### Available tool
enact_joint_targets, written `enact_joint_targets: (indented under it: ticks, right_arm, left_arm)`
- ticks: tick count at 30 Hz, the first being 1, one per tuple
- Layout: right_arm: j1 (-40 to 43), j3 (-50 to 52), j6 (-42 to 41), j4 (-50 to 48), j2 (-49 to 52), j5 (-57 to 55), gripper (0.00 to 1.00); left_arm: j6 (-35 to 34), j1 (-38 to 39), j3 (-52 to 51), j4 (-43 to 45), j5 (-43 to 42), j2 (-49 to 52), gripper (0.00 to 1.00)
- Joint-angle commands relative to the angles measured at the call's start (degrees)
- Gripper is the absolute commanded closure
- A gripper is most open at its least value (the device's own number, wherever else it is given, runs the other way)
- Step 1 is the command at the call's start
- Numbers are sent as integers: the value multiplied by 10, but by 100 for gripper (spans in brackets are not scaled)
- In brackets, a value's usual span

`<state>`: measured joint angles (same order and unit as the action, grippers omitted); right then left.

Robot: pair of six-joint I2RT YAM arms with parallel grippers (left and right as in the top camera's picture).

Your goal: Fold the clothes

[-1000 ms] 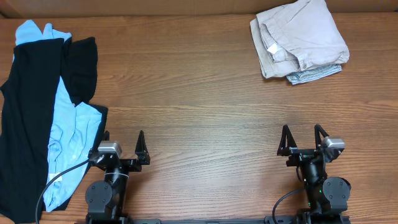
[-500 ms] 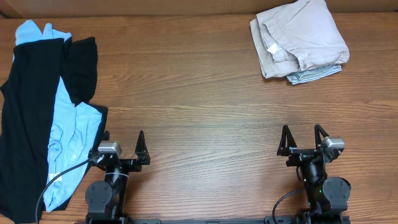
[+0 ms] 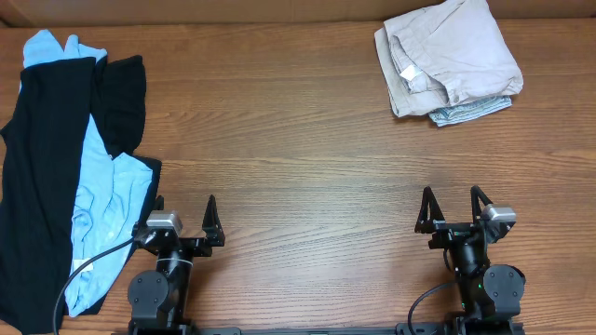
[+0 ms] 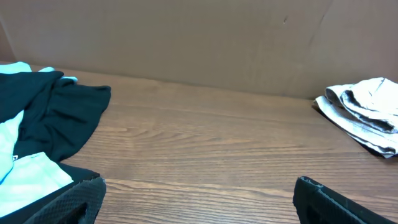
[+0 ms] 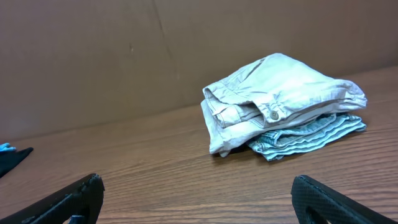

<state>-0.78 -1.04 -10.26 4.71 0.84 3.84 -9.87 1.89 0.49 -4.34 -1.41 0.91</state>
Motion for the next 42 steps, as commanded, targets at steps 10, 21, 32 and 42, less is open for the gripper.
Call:
enact_joint_targets:
  ticks: [10, 21, 32, 42]
  right_arm:
    - [2, 5, 0, -39, -7, 40, 0]
    - [2, -37, 29, -55, -7, 69, 0]
    - [2, -161, 30, 30, 12, 75, 0]
    - [2, -306, 29, 139, 172, 90, 0]
  left_arm:
    - [16, 3, -2, 10, -8, -5, 0]
    - [23, 3, 75, -15, -31, -5, 0]
    - [42, 3, 239, -120, -37, 135, 0]
    - [99, 3, 535, -325, -57, 393, 0]
